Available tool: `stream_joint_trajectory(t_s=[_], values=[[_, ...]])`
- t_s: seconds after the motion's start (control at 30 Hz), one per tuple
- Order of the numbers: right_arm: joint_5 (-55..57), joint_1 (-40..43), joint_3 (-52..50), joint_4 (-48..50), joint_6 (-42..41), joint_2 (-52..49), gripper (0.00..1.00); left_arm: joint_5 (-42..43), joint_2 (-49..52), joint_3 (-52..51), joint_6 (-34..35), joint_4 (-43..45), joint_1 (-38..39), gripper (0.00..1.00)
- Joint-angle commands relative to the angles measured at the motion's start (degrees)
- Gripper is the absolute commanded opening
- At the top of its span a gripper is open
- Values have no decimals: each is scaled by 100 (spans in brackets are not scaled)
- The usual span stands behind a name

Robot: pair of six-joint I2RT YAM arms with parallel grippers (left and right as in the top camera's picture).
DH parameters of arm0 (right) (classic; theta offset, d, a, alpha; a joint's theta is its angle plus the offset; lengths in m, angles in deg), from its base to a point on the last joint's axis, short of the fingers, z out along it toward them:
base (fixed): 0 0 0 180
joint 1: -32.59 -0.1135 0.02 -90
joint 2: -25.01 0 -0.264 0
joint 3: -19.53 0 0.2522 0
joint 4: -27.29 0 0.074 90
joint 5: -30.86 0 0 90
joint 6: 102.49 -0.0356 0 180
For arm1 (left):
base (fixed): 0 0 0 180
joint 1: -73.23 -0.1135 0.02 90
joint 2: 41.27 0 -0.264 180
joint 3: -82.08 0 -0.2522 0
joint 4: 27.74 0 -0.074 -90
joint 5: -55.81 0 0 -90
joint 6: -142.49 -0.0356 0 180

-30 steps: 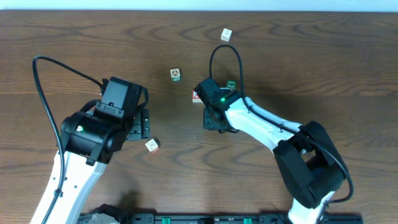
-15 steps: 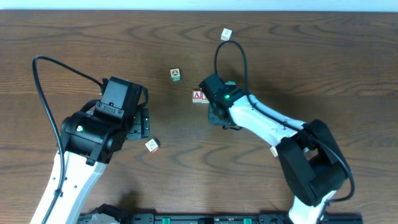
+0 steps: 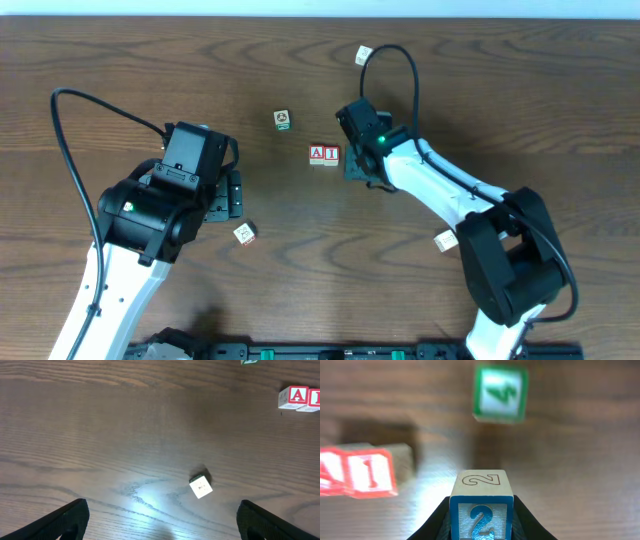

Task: Spell out Ai2
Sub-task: 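Carry the '2' block and lower it right of the 'I' block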

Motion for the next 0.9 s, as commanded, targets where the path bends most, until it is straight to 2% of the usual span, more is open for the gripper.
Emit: stream_joint_trajectory(t_s=[0.0, 0.23, 0.47, 0.67, 0.87], values=[[92, 20, 249, 72, 136, -46, 15, 66, 22, 87, -37, -2, -35, 95], [223, 42, 389, 503, 337, -120, 13, 70, 22, 87, -37, -4, -35, 95], [330, 94, 962, -195, 271, -675, 11, 111, 22, 87, -35, -9, -35, 95], [31, 94, 960, -376, 15, -916, 15, 111, 22, 87, -37, -7, -35, 95], [-122, 94, 960, -376, -109, -1008, 12, 109, 22, 87, -37, -9, -35, 96]])
